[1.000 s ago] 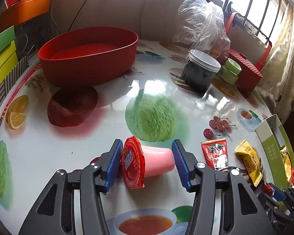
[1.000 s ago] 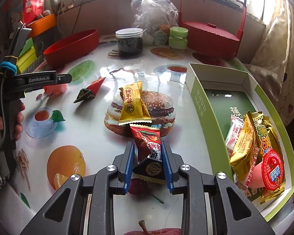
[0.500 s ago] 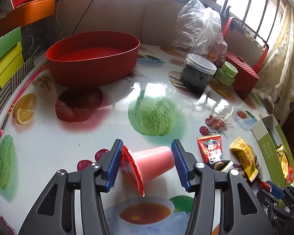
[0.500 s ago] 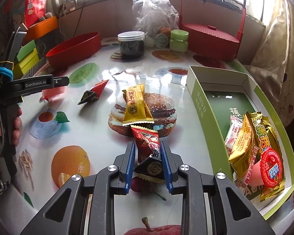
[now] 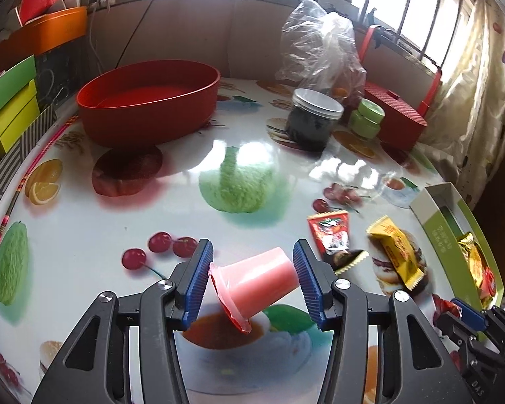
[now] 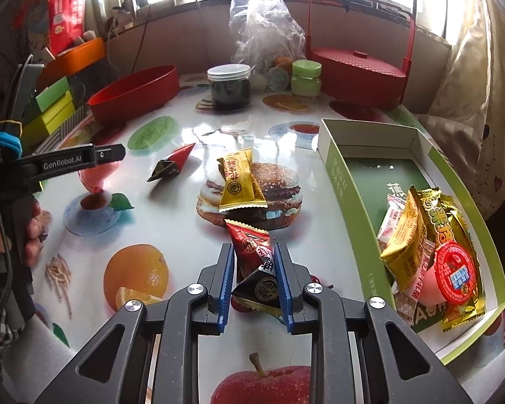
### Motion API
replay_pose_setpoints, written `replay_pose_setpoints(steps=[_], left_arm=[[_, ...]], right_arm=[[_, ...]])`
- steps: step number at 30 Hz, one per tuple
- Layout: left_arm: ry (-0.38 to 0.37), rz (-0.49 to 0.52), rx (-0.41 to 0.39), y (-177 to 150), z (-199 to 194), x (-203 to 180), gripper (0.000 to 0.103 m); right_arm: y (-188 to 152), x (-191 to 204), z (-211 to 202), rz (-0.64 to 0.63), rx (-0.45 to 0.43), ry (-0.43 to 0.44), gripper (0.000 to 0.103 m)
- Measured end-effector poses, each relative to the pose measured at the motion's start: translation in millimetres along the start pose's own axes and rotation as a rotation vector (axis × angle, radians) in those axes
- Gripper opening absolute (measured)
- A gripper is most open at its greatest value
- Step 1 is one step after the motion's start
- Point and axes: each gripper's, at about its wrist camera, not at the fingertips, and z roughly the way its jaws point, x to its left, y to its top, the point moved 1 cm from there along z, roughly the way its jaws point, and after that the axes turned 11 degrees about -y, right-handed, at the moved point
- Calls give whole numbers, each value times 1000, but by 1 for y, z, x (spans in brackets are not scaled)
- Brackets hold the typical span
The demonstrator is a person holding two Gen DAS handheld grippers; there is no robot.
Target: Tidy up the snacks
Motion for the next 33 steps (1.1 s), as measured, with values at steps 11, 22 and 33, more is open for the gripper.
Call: replay_pose_setpoints(steps=[11, 22, 33], left_arm=[[-31, 40, -11, -4, -9, -27, 43], [-42, 41, 27, -12, -13, -25, 46], [-48, 60, 63, -26, 1, -29, 56]], right_arm=[[-4, -8, -16, 26, -27, 6, 22], [-11, -19, -23, 57, -28, 5, 22], [-14, -14, -20, 48, -16, 20, 22]])
